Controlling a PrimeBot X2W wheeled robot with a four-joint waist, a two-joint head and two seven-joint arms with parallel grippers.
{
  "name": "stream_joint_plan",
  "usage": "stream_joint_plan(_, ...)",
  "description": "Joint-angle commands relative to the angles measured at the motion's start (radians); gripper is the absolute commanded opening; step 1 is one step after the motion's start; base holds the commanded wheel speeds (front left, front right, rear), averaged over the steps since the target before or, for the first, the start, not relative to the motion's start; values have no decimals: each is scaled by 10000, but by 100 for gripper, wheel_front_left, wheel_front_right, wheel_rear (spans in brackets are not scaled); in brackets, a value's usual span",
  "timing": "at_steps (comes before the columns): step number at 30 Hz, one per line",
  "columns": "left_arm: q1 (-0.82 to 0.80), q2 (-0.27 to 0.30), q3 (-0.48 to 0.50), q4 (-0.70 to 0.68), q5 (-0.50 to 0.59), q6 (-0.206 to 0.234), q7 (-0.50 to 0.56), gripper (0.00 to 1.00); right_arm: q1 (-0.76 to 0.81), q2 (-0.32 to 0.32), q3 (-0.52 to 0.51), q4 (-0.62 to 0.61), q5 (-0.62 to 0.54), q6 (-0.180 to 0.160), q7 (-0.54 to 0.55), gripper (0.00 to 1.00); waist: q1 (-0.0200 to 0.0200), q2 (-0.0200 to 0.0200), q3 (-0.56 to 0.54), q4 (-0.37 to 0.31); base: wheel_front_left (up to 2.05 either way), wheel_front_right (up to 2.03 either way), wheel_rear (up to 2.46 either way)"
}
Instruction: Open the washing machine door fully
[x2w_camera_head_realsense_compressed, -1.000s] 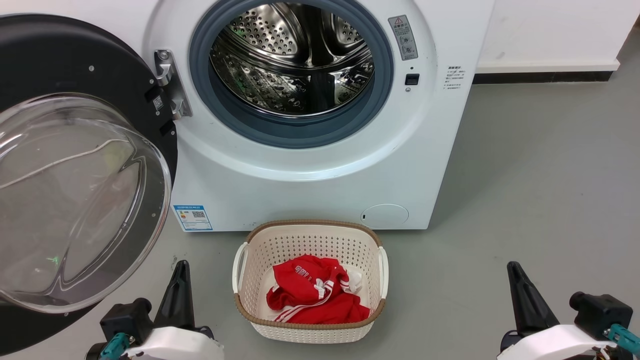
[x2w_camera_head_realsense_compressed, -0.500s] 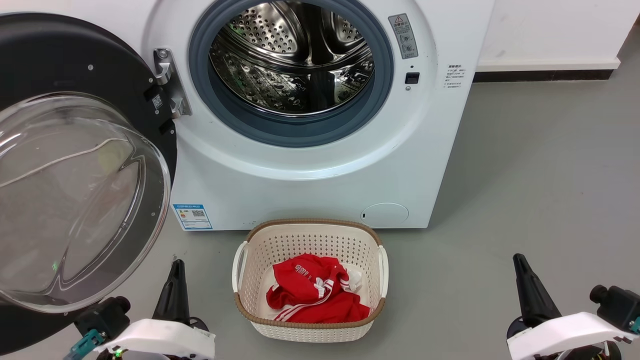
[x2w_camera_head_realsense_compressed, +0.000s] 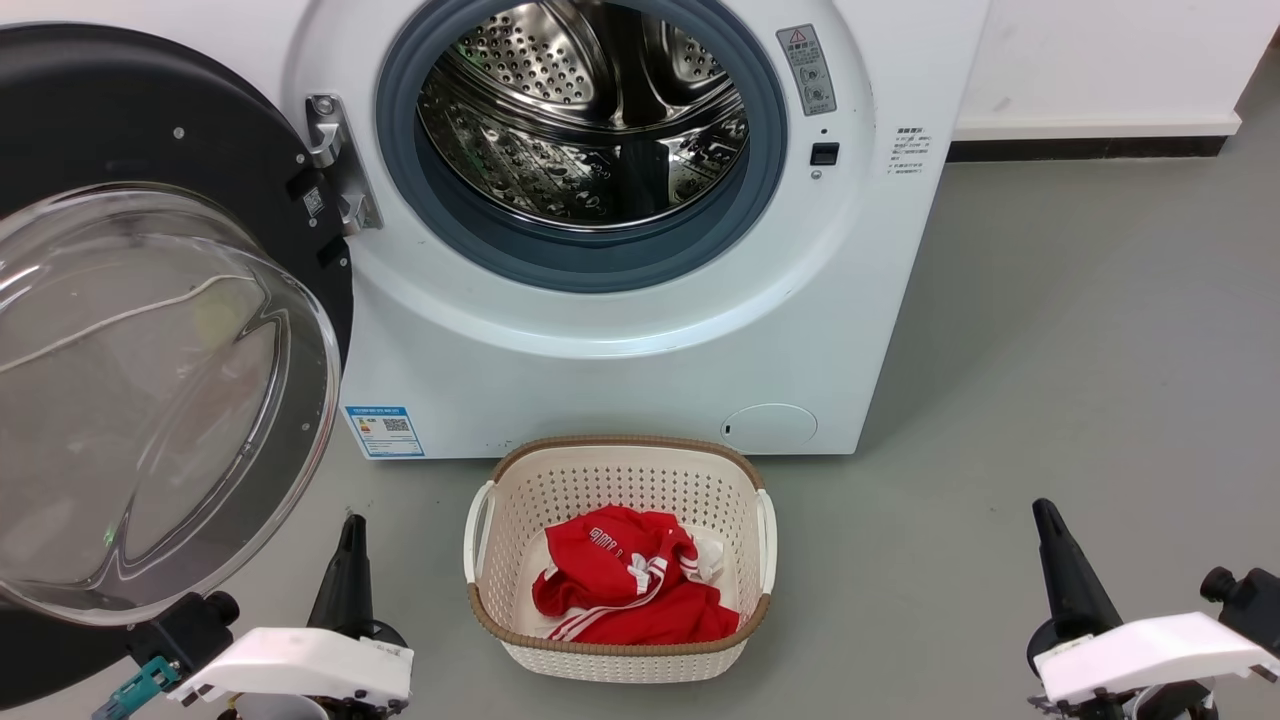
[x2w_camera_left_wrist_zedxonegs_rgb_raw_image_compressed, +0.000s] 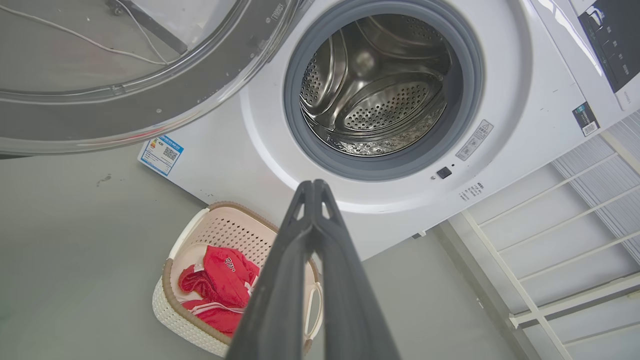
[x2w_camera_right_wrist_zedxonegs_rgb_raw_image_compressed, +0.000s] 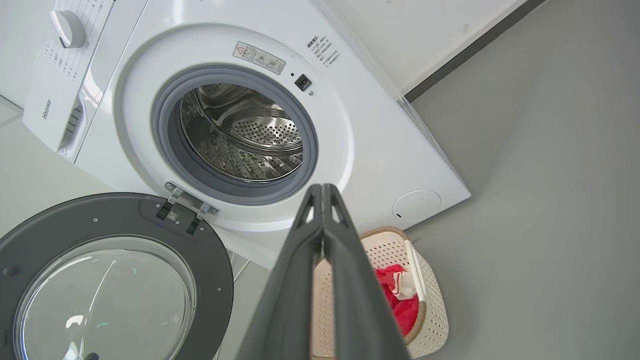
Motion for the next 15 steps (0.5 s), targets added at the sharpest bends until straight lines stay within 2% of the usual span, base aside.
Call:
stream_joint_plan(1,-289,17,60,-78,-287,-79,57,0,-330,-79,-33,-77,294,0,30,0,0,-1,2,0,0,0,0)
stream_joint_plan(15,-454,13,195,67,-2099,-212,500,0,-537,-93,-142,147,2092,0,299,0,0,-1,34,-6,0,0,0)
